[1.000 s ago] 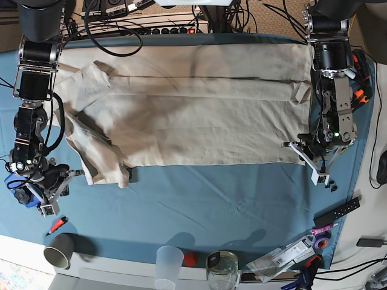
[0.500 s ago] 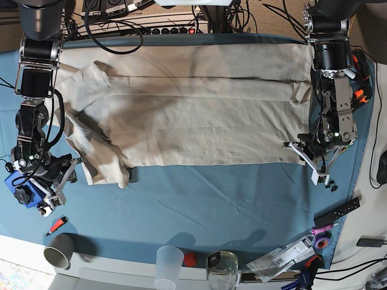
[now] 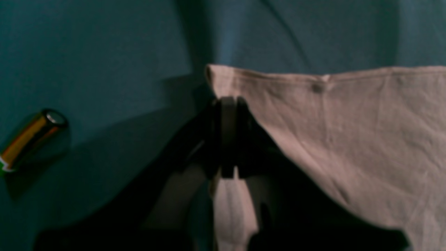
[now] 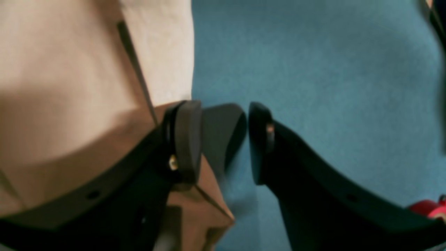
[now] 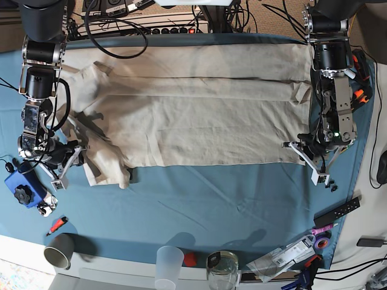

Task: Fold the T-shirt properly
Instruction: 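Grasp the hem edge with the left gripper while right holds sleeve, then lift the beige shirt with both grippers and pull it toward the robot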

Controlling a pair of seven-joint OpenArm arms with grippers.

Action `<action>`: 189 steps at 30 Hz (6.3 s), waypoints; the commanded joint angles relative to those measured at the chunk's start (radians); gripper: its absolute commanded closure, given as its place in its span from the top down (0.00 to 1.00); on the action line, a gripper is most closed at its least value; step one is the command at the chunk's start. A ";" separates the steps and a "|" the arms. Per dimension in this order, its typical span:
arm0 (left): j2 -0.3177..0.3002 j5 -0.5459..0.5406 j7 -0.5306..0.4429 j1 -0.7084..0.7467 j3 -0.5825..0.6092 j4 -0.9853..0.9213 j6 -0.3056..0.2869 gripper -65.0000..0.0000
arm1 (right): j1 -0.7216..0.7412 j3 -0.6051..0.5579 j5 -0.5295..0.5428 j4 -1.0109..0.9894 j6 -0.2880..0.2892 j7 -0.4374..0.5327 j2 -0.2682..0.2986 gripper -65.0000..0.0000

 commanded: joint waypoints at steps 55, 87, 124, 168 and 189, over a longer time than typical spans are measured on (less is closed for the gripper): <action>-0.002 -0.064 0.067 -0.006 0.006 -0.002 -0.012 0.00 | 0.049 0.001 0.027 0.188 0.005 -0.036 -0.032 0.34; 0.000 -0.116 0.064 -0.018 0.006 -0.002 -0.016 0.00 | 0.080 0.001 0.040 -0.039 -0.054 -0.068 -0.034 0.00; -0.018 -0.227 0.216 -0.080 0.000 0.018 -0.069 0.00 | 0.080 0.381 0.464 -0.037 0.095 -0.351 -0.003 0.00; -0.149 -0.543 0.331 0.222 -0.185 0.396 -0.252 0.00 | -0.111 0.508 0.747 0.416 0.051 -0.633 0.055 0.00; -0.149 -0.553 0.272 0.465 -0.265 0.632 -0.277 0.00 | -0.426 0.613 0.808 0.657 0.058 -0.633 0.063 0.00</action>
